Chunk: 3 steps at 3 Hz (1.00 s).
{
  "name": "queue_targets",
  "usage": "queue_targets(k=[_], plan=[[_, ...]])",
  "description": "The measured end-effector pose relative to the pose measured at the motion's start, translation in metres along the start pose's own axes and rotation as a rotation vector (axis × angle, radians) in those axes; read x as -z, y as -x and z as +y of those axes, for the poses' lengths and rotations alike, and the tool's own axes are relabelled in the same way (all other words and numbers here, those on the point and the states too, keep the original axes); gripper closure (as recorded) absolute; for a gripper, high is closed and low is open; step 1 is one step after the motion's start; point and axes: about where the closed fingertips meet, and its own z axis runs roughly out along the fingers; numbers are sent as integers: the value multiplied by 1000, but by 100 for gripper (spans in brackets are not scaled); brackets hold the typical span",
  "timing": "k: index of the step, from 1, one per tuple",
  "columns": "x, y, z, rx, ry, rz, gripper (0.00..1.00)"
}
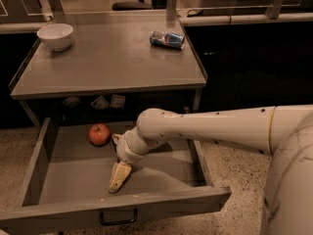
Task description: Pick apple from top drawer and place on counter
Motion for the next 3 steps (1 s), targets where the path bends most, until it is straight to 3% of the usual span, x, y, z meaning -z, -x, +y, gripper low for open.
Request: queue_targets(k=[1,2,3], plan=[[-2,1,-1,2,-3,-3,0],[-4,6,-13,-2,-63,-15,0],[0,15,-27,5,-177,-4,0]])
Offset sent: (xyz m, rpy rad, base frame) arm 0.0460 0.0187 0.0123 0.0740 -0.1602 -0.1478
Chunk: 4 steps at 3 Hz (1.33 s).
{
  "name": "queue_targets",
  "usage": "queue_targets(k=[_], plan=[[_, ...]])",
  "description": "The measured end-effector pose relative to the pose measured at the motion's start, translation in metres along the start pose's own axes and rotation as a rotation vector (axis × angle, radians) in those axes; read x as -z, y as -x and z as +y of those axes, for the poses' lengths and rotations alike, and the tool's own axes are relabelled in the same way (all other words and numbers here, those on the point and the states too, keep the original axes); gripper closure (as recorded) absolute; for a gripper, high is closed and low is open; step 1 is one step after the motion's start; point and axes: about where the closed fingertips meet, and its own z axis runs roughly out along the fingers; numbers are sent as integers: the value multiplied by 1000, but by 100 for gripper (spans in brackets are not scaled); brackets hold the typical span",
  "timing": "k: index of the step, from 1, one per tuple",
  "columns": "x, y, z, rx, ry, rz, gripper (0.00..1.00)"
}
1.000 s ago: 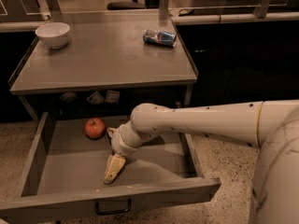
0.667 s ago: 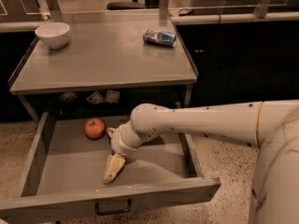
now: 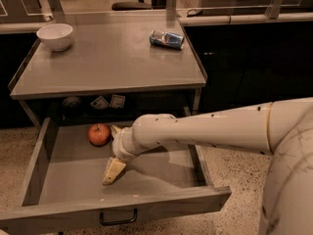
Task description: Pick apple from top drawer and place on counter
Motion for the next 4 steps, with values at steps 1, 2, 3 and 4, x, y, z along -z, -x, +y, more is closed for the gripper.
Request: queue_targets(k=[1,2,3,4], plan=[[4,4,0,-37,-49,-13,0],[-11,-7,-1,-112,14,-78,0],[-30,-23,-5,-262,46,-189,0],[-29,-21,-5,-260,46,-188,0]])
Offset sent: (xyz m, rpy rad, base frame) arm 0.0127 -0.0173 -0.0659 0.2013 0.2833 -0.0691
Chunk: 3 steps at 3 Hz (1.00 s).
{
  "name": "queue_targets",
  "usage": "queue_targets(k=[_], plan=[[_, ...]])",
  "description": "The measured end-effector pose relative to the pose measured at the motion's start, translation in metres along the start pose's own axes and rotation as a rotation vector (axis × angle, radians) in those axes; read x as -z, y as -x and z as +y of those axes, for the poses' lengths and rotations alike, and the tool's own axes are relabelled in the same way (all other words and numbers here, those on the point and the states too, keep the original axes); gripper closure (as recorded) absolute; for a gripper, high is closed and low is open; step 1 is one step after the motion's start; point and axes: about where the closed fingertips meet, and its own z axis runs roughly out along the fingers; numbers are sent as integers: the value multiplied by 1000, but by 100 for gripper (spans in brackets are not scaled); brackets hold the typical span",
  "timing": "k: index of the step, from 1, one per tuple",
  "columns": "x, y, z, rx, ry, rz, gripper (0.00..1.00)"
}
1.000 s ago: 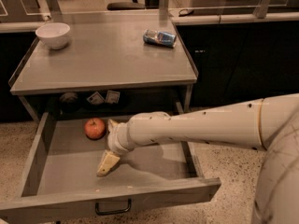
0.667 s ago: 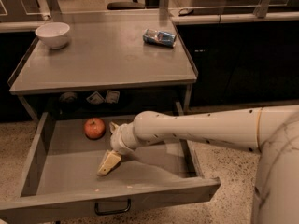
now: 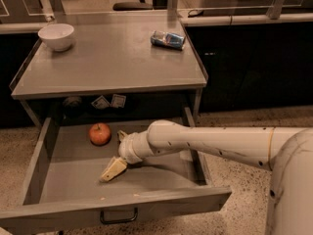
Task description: Pick apple from top drawer and place on counter
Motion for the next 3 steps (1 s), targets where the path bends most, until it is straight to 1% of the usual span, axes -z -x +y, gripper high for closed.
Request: queue_targets(k=[1,2,3], plan=[[-6,19,2,49,-47,-19,0],[-6,19,2,49,-47,-19,0],[-12,25,-5,68,-86,-53,0]])
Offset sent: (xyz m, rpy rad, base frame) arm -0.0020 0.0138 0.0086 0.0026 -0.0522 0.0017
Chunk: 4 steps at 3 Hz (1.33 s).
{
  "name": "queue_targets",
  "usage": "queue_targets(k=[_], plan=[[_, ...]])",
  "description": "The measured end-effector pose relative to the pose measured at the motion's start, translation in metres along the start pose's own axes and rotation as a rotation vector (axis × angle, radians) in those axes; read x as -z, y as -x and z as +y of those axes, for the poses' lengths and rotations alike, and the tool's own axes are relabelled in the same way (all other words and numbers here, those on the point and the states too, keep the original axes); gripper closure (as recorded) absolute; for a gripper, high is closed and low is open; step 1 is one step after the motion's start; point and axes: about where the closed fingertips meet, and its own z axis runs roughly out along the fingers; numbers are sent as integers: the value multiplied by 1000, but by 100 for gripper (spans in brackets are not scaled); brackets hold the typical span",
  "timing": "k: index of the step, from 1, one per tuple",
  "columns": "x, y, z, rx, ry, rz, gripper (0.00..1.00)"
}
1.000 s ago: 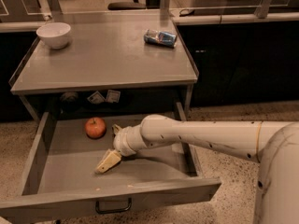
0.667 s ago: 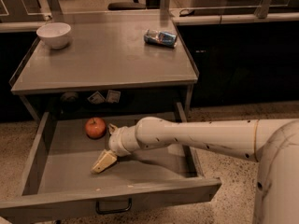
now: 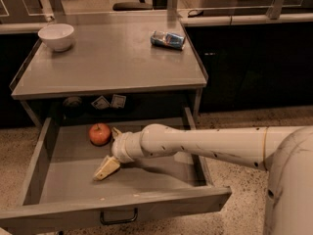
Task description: Pick apple from top drawer and place on counter
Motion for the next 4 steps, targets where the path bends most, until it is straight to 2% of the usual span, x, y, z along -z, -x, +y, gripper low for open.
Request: queue_targets(k=[1,2,3,4], plan=[[0,32,-6,77,-96,-82,0],[1,43,-20,75,-153,-109,0],[1,43,-20,75,-153,-109,0],[-10,46,-30,41,-207,-121,0]])
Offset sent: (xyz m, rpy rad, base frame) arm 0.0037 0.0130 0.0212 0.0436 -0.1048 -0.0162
